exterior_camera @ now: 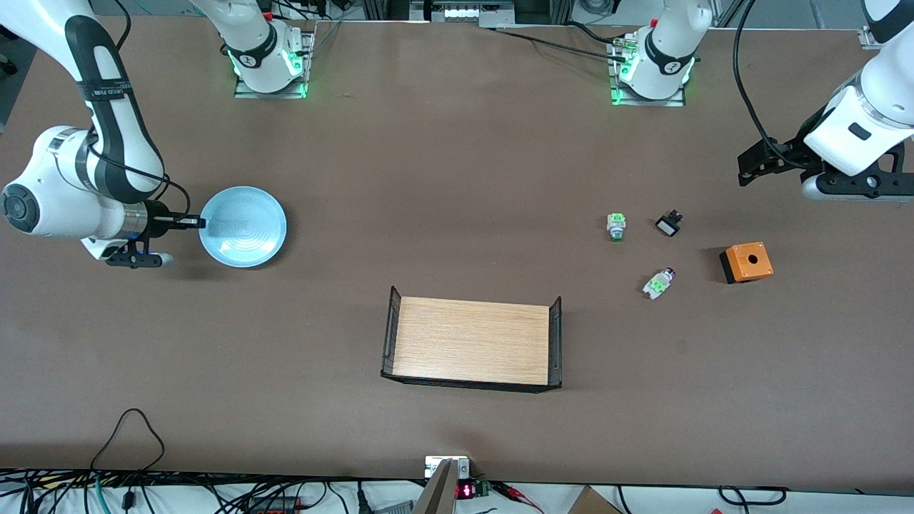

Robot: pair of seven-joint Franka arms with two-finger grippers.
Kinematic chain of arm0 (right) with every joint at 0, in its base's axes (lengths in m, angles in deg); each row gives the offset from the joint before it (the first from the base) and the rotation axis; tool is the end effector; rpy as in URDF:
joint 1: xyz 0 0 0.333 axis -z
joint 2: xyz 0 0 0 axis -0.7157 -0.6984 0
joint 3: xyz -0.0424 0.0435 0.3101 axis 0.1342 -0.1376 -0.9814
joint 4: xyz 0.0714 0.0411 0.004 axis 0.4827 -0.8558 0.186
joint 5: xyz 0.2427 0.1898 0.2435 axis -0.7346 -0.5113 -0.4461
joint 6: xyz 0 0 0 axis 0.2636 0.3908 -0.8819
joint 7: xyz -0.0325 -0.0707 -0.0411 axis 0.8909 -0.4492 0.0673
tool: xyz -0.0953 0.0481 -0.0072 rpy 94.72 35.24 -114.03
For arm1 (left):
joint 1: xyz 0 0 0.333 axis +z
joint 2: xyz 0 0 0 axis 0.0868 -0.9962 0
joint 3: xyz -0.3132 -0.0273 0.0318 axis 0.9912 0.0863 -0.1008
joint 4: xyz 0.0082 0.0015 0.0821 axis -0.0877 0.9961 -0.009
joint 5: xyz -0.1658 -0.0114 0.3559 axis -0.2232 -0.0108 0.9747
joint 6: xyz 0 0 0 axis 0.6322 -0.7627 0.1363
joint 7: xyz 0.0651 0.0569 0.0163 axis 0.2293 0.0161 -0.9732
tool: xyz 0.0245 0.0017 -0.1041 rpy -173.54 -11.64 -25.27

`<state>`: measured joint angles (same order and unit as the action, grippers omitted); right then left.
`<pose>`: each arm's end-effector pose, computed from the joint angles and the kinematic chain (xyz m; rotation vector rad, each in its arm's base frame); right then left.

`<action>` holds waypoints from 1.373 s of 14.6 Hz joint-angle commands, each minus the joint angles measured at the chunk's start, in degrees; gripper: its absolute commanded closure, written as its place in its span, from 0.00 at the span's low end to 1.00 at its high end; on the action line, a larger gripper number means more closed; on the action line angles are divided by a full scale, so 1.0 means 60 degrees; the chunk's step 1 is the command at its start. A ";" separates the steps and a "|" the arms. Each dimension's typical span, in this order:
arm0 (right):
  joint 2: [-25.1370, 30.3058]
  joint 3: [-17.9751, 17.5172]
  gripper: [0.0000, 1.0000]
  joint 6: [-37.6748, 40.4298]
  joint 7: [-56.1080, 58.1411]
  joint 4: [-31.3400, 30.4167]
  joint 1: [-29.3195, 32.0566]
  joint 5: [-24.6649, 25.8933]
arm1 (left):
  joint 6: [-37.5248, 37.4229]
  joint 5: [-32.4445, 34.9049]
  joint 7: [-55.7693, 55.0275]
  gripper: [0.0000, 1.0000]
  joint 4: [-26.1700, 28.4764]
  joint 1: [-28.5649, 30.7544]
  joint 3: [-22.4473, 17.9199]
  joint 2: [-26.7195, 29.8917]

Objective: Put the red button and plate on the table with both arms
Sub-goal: 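Lower the plate onto the bare table with the right gripper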

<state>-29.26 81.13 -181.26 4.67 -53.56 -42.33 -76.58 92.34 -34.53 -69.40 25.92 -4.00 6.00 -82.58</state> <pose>0.5395 -0.0786 0.2508 -2.9614 0.0575 0.4657 0.5447 -0.0422 0.5847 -3.1213 0.0042 0.0740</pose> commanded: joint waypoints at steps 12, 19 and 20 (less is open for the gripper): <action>-0.0105 -0.0150 1.00 -0.1859 0.1701 -0.1299 0.0800 0.0019 | -0.0249 -0.0023 0.0116 0.00 -0.0312 0.0071 -0.0019 -0.0141; 0.0290 -0.0208 0.00 0.0089 0.0371 -0.0158 0.0626 -0.0362 | -0.0249 -0.0023 0.0131 0.00 -0.0312 0.0071 -0.0019 -0.0141; 0.0349 -0.0223 0.00 0.0206 0.0049 -0.0011 0.0451 -0.0362 | -0.0249 -0.0023 0.0131 0.00 -0.0312 0.0071 -0.0019 -0.0141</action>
<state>-28.66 80.64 -182.69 8.97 -55.49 -38.75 -77.91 92.19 -34.53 -69.40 25.91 -3.70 5.95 -82.58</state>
